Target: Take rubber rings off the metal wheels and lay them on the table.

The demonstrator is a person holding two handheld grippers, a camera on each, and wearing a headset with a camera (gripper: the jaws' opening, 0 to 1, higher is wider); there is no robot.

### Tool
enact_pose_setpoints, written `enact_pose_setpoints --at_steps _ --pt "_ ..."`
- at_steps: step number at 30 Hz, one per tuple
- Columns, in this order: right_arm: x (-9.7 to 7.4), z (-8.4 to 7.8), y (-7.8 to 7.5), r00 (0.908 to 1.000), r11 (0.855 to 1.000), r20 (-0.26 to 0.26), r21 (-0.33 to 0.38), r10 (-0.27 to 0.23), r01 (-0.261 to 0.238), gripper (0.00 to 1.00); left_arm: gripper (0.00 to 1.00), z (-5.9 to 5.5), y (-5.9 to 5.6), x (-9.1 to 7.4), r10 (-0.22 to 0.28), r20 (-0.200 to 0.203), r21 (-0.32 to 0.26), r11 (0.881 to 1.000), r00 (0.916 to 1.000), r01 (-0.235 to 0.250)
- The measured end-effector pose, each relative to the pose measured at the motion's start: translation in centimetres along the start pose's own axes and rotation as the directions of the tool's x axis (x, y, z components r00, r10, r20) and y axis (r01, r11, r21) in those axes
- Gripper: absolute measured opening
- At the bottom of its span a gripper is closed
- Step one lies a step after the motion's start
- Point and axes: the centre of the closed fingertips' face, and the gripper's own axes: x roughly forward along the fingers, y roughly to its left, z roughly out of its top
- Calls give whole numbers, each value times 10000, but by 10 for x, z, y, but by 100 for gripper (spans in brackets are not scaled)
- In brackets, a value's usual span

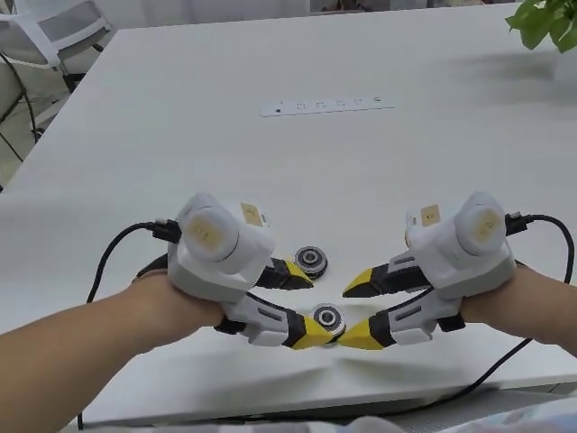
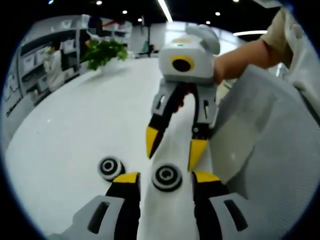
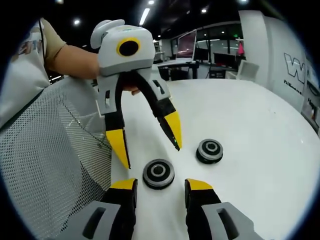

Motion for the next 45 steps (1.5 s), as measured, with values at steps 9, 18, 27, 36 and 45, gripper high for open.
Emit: enact_pose_setpoints --at_steps 9,18,27,36,45 --pt "1 -1 0 10000 10000 -3 92 12 -12 35 31 0 -3 6 -69 -85 138 9999 9999 70" --pt "2 -3 2 9999 9999 -75 89 94 -93 35 24 -5 -7 12 -69 -354 428 9990 9993 84" --pt "3 -4 2 9998 9999 -144 59 102 -101 35 18 -9 -4 14 185 -556 629 9979 9983 -150" --pt "6 -3 4 9998 9998 -171 -160 125 -128 34 16 -7 -2 16 389 -354 600 9975 9986 -368" --pt "10 0 2 9999 10000 142 82 14 -15 32 14 -6 -2 14 476 -93 592 9971 9988 -470"
